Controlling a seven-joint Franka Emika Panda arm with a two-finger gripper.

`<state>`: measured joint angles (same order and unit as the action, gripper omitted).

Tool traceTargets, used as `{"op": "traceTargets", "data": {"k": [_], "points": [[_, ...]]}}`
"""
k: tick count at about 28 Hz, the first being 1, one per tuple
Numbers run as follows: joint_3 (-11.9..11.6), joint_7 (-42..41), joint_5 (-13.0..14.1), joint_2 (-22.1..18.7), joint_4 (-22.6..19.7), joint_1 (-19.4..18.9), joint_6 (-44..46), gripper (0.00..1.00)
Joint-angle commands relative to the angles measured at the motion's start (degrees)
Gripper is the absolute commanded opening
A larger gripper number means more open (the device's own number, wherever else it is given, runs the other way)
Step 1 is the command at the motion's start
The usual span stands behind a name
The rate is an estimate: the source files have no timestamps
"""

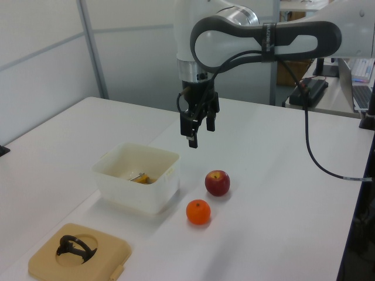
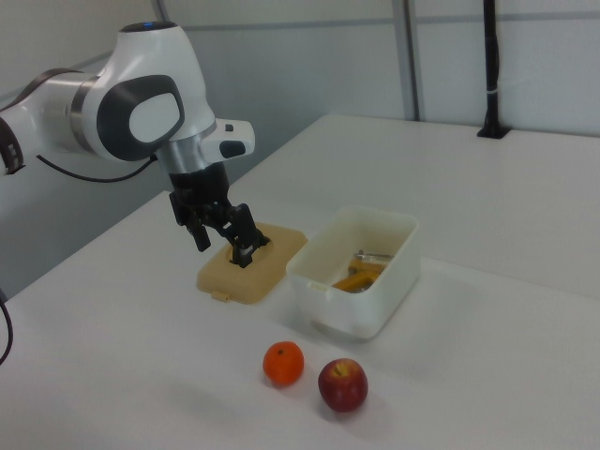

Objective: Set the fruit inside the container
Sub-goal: 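Lower the gripper down onto the red apple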

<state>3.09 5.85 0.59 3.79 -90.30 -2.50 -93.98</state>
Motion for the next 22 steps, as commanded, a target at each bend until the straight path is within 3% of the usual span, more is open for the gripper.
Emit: {"op": "traceTargets", "data": {"k": [1,5,13,22], "points": [[-0.98,-1.20,0.47,2.95,0.83,0.56,1.36,1.00],[-1.42,-1.11,0.37,3.24,0.48,1.62,0.82,1.00],[-1.51,-0.85,-0.07,7.89,-2.50,5.40,-5.50,1.00],[-1.60,2.40,-5.25,16.33,-5.76,7.16,-12.62,1.00]]}}
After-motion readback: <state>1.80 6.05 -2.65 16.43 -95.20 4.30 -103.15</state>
